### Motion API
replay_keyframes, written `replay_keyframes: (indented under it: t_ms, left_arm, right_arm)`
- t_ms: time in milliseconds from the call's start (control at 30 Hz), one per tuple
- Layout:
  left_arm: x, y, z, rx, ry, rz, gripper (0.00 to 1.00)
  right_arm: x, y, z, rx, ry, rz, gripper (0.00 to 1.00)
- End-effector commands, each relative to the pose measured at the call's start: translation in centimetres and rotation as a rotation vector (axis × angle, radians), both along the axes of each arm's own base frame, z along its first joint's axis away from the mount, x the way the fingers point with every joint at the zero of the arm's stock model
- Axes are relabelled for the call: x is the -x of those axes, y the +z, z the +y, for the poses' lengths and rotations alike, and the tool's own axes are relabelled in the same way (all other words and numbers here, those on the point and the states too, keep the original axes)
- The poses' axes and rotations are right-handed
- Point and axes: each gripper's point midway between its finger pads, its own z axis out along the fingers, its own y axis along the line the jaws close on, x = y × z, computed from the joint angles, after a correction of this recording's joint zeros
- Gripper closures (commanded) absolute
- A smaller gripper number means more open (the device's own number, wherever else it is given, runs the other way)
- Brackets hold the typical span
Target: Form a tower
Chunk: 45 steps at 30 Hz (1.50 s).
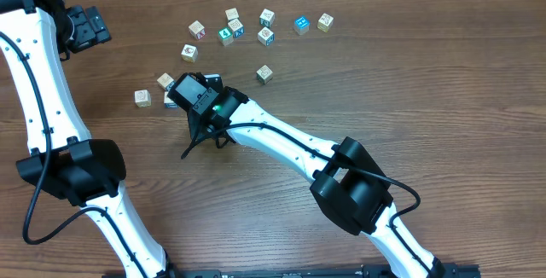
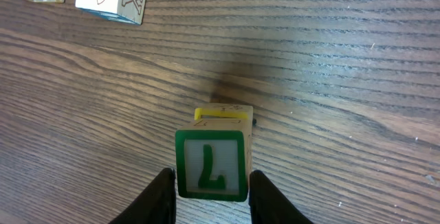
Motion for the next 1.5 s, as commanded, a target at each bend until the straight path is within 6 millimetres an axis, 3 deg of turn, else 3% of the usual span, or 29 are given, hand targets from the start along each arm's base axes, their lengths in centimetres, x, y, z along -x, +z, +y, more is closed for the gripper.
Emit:
replay_keyframes:
  t_ms: [0, 200, 433, 600, 733, 767, 833, 900, 1033, 1067, 1267, 1467]
  left_arm:
    - [-0.1, 0.7, 0.0, -0.011, 0.009, -0.019, 0.0]
    - [-0.1, 0.6, 0.1, -0.011, 0.009, -0.019, 0.0]
    - [-0.1, 0.6, 0.0, -0.011, 0.009, -0.019, 0.0]
    - [-0.1, 0.7, 0.1, -0.012, 0.009, -0.019, 0.0]
    - [-0.1, 0.6, 0.1, -0.012, 0.009, -0.019, 0.0]
    - [-0.1, 0.6, 0.1, -0.011, 0.009, -0.019, 0.01]
    - [-0.1, 0.6, 0.1, -0.011, 0.009, -0.019, 0.0]
    - [-0.1, 0.6, 0.1, -0.012, 0.009, -0.019, 0.0]
    - [-0.1, 0.6, 0.1, -0.012, 0.009, -0.019, 0.0]
    - [-0.1, 0.6, 0.1, -0.011, 0.009, -0.019, 0.0]
    - [-0.1, 0.6, 0.1, -0.011, 0.009, -0.019, 0.0]
    - [-0.1, 0.6, 0.1, -0.011, 0.009, -0.019, 0.0]
  right_arm:
    - [0.1, -1.1, 0.0, 0.02, 0.001, 0.003, 0.66]
    - [0.0, -1.0, 0.0, 0.016, 0.001, 0.0, 0.62]
    - [-1.1, 0.0, 0.5, -0.001, 0.043, -0.044, 0.42]
    - [-3.7, 3.0, -0.2, -0.04, 0.0, -0.077, 0.33]
    - [-7.1, 4.7, -3.3, -0.043, -0.08, -0.084, 0.29]
    - [-8.0, 4.8, -4.6, -0.036, -0.108, -0.08, 0.25]
    - [-10.0, 4.4, -8.5, 0.0, -0.181, -0.05, 0.07]
    - [-11.2, 3.8, -12.6, 0.06, -0.254, -0.018, 0.0]
    - [-13.1, 3.0, -22.2, 0.185, -0.423, 0.053, 0.0]
    - [-13.7, 2.8, -26.5, 0.235, -0.498, 0.078, 0.0]
    - [-13.6, 2.8, -40.6, 0.368, -0.75, 0.17, 0.0]
    - [-13.0, 2.7, -49.9, 0.354, -0.941, 0.216, 0.0]
